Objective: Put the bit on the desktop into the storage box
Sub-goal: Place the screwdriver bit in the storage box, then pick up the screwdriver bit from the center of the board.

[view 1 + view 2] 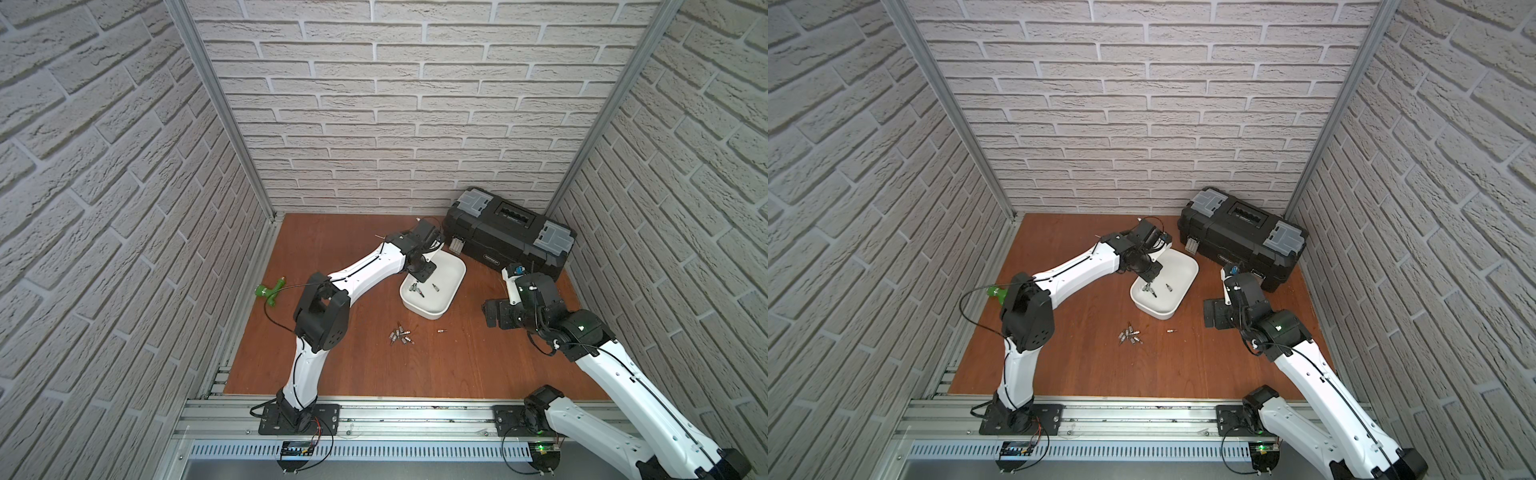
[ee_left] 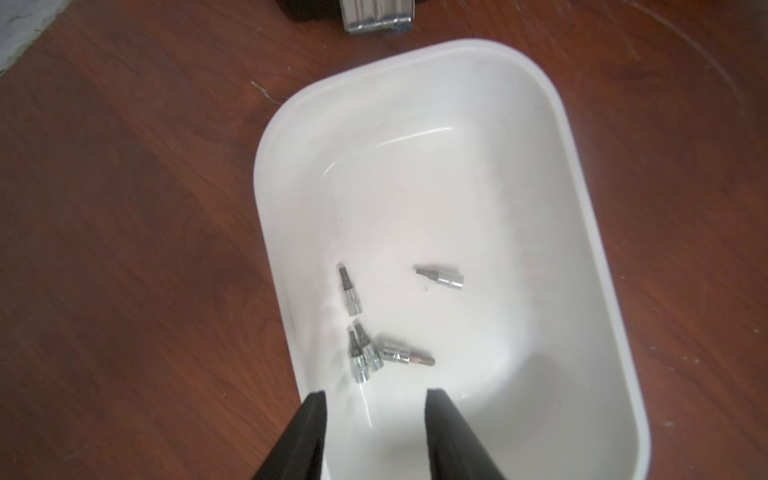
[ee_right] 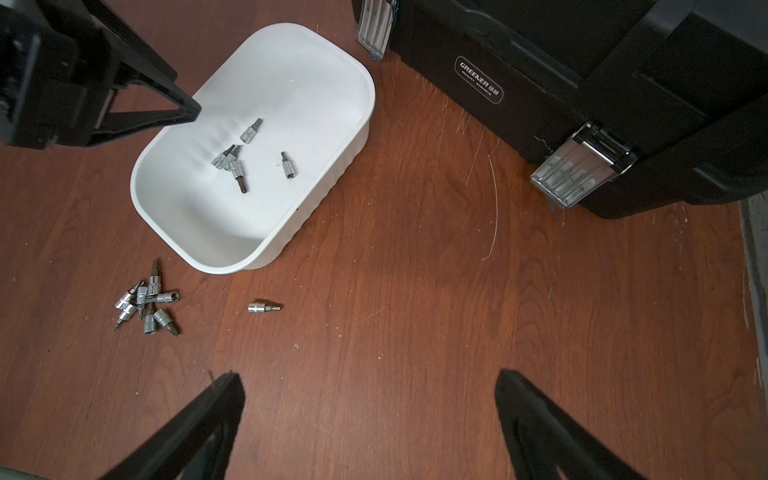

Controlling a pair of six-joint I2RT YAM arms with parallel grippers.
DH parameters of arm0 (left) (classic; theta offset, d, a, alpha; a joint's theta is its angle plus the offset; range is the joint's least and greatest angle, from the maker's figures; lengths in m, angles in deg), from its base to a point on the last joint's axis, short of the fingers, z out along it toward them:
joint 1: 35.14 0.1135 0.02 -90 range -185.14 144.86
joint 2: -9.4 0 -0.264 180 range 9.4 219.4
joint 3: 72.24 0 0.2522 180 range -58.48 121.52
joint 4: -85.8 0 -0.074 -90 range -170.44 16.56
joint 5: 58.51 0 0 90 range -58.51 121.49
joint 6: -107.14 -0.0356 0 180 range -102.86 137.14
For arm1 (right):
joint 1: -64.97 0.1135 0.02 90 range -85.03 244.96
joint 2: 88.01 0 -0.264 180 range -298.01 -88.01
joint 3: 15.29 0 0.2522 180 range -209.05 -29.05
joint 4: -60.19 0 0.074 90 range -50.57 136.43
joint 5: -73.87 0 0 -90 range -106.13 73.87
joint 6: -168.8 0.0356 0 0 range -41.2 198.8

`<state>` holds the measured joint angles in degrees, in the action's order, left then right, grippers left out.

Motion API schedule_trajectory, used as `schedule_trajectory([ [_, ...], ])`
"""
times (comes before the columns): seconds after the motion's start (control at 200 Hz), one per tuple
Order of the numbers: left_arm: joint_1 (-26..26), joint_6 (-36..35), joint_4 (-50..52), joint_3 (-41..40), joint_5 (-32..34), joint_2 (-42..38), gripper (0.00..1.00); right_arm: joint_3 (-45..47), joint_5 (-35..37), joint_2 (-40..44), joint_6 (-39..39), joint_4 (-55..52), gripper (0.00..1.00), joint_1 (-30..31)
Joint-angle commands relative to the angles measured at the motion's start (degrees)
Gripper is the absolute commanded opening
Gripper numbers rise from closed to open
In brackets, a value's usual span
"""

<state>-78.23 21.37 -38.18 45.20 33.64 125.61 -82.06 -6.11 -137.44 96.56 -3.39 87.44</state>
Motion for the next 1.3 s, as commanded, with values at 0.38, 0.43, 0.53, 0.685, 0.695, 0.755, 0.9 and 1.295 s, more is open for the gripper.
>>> schedule_trajectory([
  [0.38,-0.5,7.4,-0.8,-25.2,4.3,-23.9,0.54,-0.7,0.3,1.5,-0.2,1.5,0.99,-0.5],
  [0.43,-0.5,8.2,0.1,-27.1,5.0,-25.6,0.54,-0.5,0.3,1.6,-0.2,1.6,0.99,-0.5],
  [0.53,-0.5,10.1,1.4,-30.6,5.7,-28.1,0.55,-0.3,0.3,1.6,0.1,1.9,0.99,-0.5],
  [0.685,-0.9,12.7,2.2,-34.8,5.7,-30.0,0.58,0.3,0.5,2.0,0.5,2.2,0.99,-0.5],
  [0.695,-1.0,12.8,2.2,-35.1,5.7,-30.1,0.58,0.4,0.5,2.1,0.6,2.3,0.99,-0.5],
  [0.755,-1.1,13.6,2.4,-36.3,5.8,-30.1,0.59,0.5,0.7,2.2,0.5,2.3,0.99,-0.5],
  [0.9,-2.1,15.1,1.9,-38.7,5.2,-29.2,0.6,0.6,0.9,2.2,0.7,2.3,0.99,-0.5],
  [1.295,-5.1,17.2,1.4,-39.2,2.5,-22.2,0.7,1.1,0.3,1.8,1.6,3.3,0.99,-0.5],
])
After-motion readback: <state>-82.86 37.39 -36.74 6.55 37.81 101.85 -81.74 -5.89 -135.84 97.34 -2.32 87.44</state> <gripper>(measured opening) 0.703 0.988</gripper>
